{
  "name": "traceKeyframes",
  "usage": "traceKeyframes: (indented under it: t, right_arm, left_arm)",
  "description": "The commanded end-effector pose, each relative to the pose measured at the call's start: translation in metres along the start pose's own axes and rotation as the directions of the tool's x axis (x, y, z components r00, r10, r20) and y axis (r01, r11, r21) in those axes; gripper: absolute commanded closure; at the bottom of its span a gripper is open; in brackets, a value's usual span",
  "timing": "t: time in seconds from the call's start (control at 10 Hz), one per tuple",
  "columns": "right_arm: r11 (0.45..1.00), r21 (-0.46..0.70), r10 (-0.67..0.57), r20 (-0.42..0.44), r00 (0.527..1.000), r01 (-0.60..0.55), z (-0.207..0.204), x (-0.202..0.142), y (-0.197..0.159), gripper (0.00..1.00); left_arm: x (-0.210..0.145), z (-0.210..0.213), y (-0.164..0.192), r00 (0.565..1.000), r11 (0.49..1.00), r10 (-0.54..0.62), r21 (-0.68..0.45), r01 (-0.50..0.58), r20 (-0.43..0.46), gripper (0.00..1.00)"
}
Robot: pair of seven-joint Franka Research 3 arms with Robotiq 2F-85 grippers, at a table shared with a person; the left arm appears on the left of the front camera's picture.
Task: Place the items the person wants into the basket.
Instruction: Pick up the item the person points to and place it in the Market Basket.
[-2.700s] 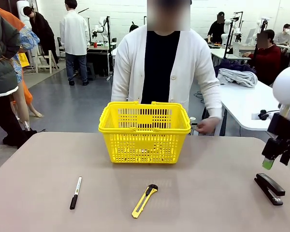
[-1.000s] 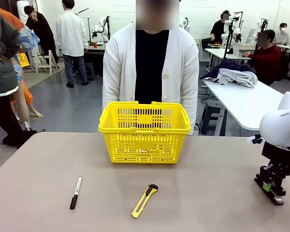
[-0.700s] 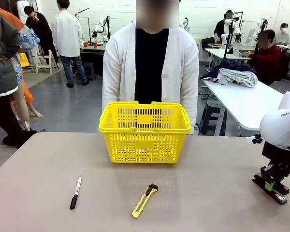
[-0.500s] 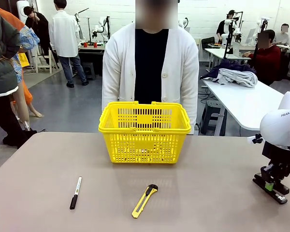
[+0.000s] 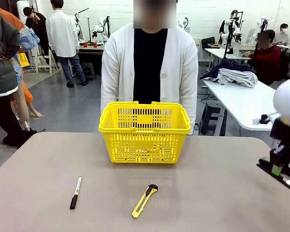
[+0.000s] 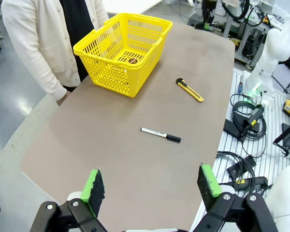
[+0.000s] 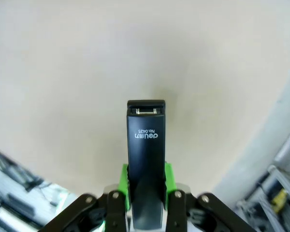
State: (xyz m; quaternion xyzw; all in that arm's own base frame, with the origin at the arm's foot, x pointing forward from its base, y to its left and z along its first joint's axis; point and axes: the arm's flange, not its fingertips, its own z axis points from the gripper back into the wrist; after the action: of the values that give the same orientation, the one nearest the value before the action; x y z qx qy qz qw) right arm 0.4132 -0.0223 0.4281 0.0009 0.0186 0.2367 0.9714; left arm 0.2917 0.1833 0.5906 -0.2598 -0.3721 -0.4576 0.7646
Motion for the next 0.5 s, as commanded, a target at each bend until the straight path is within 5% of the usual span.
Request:
traceKeyframes:
  t: [0.0, 0.4]
  right_arm:
    - [0.998, 0.041, 0.046, 0.002, 0.999, -0.047, 0.061, 0.000, 0.009, 0.85]
    - [1.000, -0.020, 0.022, 0.068, 0.997, -0.021, 0.151, -0.018, 0.051, 0.85]
  left_arm:
    - [0.000, 0.001, -0.001, 1.000, 1.000, -0.006, -0.001, 0.006, 0.012, 0.00]
    - [0.000, 0.001, -0.001, 1.000, 1.000, -0.006, -0.001, 0.006, 0.012, 0.00]
